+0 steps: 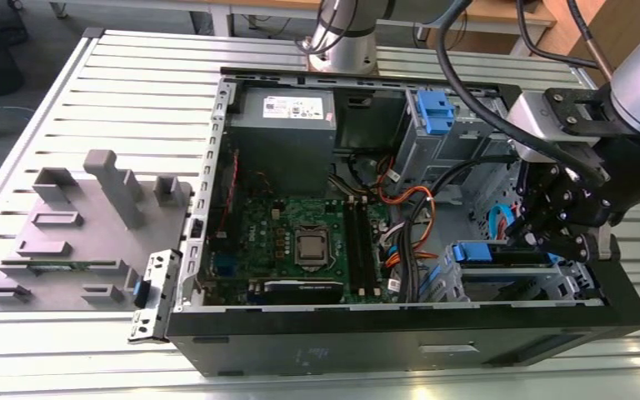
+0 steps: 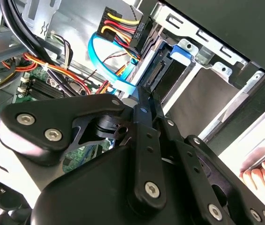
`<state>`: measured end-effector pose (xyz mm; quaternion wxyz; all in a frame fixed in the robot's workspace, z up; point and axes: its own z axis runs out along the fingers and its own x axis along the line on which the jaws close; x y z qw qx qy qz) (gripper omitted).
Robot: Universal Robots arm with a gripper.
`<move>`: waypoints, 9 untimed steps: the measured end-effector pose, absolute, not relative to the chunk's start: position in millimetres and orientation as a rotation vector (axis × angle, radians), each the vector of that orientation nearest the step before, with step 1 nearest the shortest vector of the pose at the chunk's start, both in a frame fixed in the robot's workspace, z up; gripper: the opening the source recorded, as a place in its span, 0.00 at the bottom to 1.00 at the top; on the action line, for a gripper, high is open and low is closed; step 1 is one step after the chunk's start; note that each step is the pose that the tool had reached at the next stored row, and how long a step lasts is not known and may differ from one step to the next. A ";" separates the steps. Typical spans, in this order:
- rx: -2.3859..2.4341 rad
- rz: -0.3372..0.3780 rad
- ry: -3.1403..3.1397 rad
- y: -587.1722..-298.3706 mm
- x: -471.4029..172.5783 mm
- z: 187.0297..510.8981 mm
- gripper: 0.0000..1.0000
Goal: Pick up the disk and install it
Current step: 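Insert the first disk wire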
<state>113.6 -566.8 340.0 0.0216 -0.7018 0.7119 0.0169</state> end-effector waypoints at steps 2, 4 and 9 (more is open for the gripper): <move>-2.175 0.052 2.206 -566.9 113.5 339.1 0.16; -2.175 0.052 2.206 -566.9 113.4 337.6 0.16; -2.175 0.052 2.206 -566.9 113.4 336.5 0.16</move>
